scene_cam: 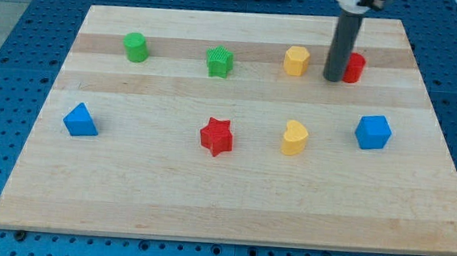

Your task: Put the hexagon to the top left of the red circle

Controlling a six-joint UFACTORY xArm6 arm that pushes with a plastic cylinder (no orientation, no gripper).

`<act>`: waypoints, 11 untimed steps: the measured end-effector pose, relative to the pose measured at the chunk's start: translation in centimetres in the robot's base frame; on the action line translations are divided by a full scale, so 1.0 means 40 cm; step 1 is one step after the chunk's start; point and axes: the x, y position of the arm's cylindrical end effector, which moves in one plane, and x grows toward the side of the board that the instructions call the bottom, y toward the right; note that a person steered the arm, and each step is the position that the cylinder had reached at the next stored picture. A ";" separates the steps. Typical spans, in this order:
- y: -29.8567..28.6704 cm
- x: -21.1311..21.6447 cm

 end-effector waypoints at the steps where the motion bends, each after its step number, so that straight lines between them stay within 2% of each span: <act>1: -0.023 0.016; 3: -0.268 0.060; 4: -0.287 -0.007; 5: -0.224 -0.100; 6: -0.186 -0.132; 7: -0.231 -0.068; 8: -0.215 0.015; 9: -0.179 0.021; 11: -0.046 -0.109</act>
